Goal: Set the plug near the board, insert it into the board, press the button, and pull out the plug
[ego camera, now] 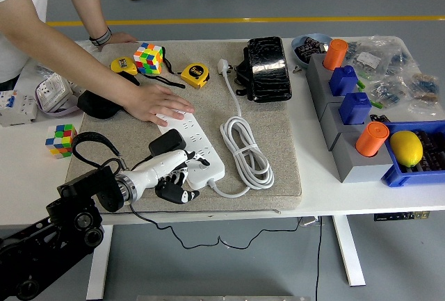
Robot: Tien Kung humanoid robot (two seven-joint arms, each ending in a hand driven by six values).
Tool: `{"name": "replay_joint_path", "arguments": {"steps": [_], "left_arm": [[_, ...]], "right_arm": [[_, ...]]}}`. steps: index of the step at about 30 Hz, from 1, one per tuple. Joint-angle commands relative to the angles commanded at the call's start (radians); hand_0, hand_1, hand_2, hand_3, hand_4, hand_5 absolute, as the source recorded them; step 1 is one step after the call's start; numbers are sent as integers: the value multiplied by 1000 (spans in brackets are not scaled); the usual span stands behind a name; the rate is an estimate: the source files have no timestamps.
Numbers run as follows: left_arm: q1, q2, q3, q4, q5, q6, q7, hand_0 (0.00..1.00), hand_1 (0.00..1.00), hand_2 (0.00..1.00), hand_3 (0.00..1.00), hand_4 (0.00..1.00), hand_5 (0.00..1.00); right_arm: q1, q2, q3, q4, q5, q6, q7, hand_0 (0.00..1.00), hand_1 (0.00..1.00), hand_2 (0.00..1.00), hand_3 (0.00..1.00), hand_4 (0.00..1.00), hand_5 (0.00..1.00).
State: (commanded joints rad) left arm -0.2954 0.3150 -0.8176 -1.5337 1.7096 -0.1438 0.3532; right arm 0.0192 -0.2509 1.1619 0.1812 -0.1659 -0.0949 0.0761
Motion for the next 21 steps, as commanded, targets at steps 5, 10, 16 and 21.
{"name": "replay_joint_path", "arguments": {"steps": [5,10,16,21], "left_arm": [[-6,-4,3,17,6,0,7,53,88,145,816,738,2],[-7,-7,9,23,16,-8,19,52,87,145,814,736,2],[-7,-6,17,18,24,-20,34,53,87,146,810,745,2],[-11,-6,19,24,18,-35,48,53,88,147,804,752,2]], "right_arm": [[-2,0,0,0,0,0,0,493,585,541,508,838,365],[-2,1,1,1,-3,0,0,493,586,541,508,840,367],[-2,1,2,1,-3,0,0,493,586,541,508,841,368],[-1,0,3,1,-4,0,0,494,585,541,507,841,368]]}}
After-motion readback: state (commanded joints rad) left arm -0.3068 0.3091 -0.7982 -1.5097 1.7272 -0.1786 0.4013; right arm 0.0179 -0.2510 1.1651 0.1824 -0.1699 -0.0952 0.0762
